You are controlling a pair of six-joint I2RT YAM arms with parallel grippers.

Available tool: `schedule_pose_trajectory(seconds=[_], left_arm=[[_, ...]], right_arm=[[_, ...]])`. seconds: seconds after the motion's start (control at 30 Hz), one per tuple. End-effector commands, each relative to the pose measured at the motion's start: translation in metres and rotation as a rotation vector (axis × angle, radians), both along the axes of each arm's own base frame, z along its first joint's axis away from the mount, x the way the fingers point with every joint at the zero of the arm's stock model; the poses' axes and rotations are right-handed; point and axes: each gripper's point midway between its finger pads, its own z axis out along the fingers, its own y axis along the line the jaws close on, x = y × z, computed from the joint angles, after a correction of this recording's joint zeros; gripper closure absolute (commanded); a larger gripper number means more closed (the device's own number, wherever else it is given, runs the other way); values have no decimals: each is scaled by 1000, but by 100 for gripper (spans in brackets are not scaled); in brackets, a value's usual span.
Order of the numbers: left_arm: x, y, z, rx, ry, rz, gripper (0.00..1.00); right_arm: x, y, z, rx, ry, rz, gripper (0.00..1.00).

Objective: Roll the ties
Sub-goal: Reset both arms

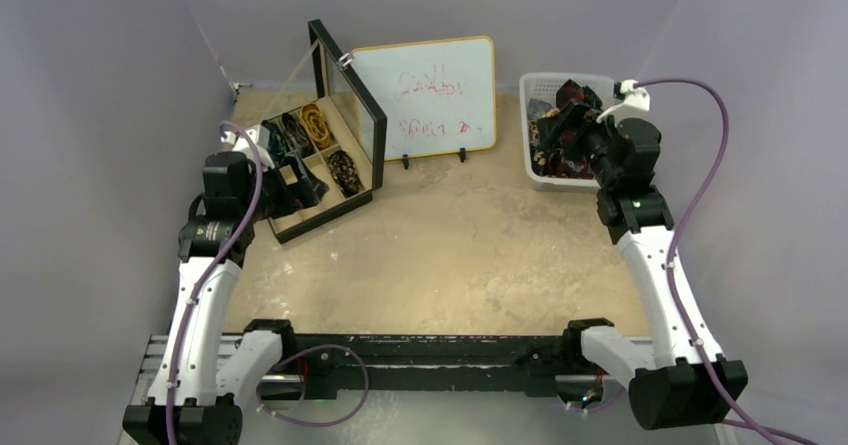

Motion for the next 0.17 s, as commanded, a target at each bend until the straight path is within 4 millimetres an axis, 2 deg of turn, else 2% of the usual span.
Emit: schedule_pose_trajectory(seconds=[0.0,0.13], left_arm=[[2,4,18,9,-60,15,4],[3,6,18,17,-57,25,4]], right_arm=[[-2,3,11,12,-28,17,1],[-2,3,10,12,-28,13,1]])
